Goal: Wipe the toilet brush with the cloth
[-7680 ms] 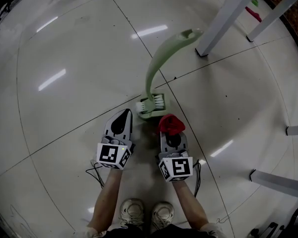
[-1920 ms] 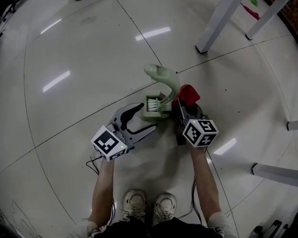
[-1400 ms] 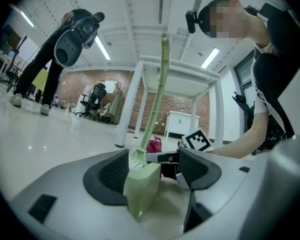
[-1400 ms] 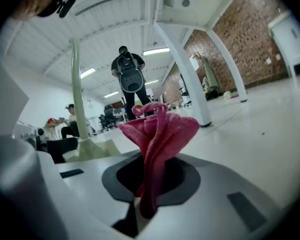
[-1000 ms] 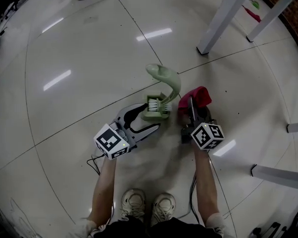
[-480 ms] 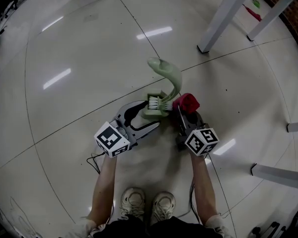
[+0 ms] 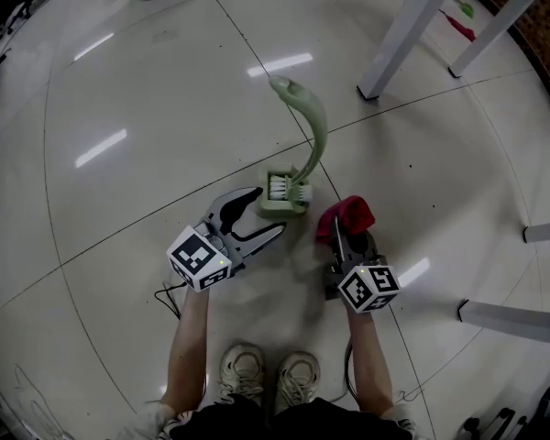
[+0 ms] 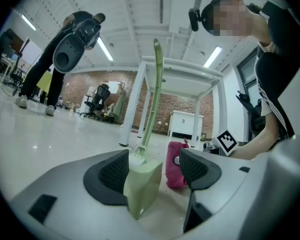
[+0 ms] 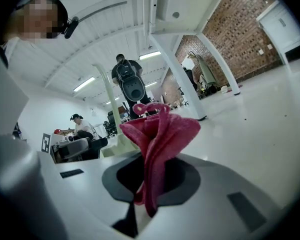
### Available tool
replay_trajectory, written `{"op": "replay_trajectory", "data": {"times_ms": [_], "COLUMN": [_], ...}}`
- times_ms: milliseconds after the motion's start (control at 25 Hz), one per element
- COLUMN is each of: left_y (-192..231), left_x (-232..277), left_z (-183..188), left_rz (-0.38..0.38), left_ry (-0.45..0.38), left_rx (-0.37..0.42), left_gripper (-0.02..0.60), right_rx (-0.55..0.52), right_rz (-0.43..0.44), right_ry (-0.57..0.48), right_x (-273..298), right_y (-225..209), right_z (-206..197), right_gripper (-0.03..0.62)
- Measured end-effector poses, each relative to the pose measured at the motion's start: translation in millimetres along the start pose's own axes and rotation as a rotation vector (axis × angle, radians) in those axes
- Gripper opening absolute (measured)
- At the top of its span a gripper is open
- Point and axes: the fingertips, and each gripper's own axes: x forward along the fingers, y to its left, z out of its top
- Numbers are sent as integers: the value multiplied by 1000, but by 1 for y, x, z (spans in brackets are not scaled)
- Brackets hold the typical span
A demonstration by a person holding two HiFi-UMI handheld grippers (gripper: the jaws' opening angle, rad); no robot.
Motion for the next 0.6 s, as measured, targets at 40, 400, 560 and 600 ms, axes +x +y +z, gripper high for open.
{"op": "replay_trajectory", "data": {"times_ms": [40, 400, 560, 600], "left_y": [1, 0, 0, 0], "left_x": [-4, -5, -8, -9], "left_z": [-2, -28, -24, -22], "left_rz": [11, 12, -15, -19], "left_ry": [1, 69, 28, 10], "left_rx": [-7, -33, -75, -94], "left_gripper": [314, 314, 314, 314], "right_rx": [3, -103, -165, -177], "right_rz": [16, 106, 165, 180], "right_ry": [6, 54, 58, 65], "right_x": [2, 21, 22, 24], "right_y": [7, 65, 98, 103], "right_z": [-4, -23, -24, -26], "right_gripper": [31, 32, 31, 31]}}
